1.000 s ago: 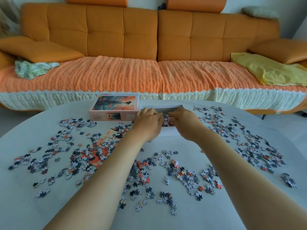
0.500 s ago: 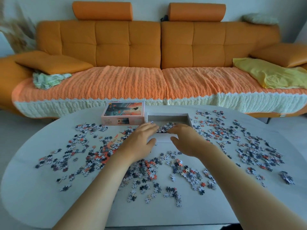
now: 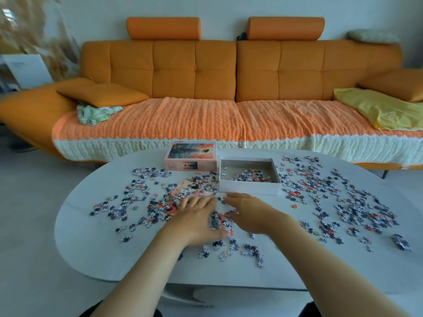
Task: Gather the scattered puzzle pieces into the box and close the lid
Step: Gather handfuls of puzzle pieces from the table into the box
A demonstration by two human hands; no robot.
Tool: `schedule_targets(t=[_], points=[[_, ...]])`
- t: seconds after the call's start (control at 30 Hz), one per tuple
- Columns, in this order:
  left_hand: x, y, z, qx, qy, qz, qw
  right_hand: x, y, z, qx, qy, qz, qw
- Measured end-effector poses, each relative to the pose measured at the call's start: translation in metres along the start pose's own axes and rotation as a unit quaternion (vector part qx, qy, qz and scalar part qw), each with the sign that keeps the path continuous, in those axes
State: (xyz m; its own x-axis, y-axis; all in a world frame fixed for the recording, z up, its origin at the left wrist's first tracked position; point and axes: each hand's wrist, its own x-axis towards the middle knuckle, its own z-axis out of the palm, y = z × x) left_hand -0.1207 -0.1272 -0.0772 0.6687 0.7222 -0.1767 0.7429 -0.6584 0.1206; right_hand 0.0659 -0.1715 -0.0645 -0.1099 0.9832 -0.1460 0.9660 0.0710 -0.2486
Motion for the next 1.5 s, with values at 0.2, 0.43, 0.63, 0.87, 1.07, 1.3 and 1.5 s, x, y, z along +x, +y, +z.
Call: schedule_targets(t=[0.2, 0.43, 0.63, 0.87, 1.07, 1.3, 1.5], points=[[-0.003, 0.01, 0.006, -0.038, 0.063, 0.062, 0.995, -0.021, -0.001, -0.013, 0.071, 0.036, -0.001, 0.997], [0.002, 0.016, -0.001, -0.032, -0.012, 0.049, 0.998, -0.052, 0.034, -0.024, -0.005, -0.066, 0.143, 0.988], [0.012, 0.024, 0.0, -0.103, 0.056, 0.055, 0.992, -0.046, 0.034, -0.014, 0.039, -0.042, 0.137, 0.989], [0.017, 0.022, -0.007, -0.139, 0.08, 0.046, 0.986, -0.033, 0.027, -0.016, 0.08, 0.014, 0.11, 0.991], [0.012, 0.011, -0.01, -0.019, 0.005, 0.021, 1.0, -0.028, 0.016, -0.016, 0.028, -0.05, 0.144, 0.988], [0.026, 0.014, -0.009, -0.135, 0.043, 0.025, 0.99, -0.008, 0.002, -0.01, 0.043, -0.003, 0.098, 0.994], [0.034, 0.017, -0.011, -0.163, 0.101, 0.037, 0.981, -0.001, 0.005, -0.012, 0.103, 0.04, 0.097, 0.989]])
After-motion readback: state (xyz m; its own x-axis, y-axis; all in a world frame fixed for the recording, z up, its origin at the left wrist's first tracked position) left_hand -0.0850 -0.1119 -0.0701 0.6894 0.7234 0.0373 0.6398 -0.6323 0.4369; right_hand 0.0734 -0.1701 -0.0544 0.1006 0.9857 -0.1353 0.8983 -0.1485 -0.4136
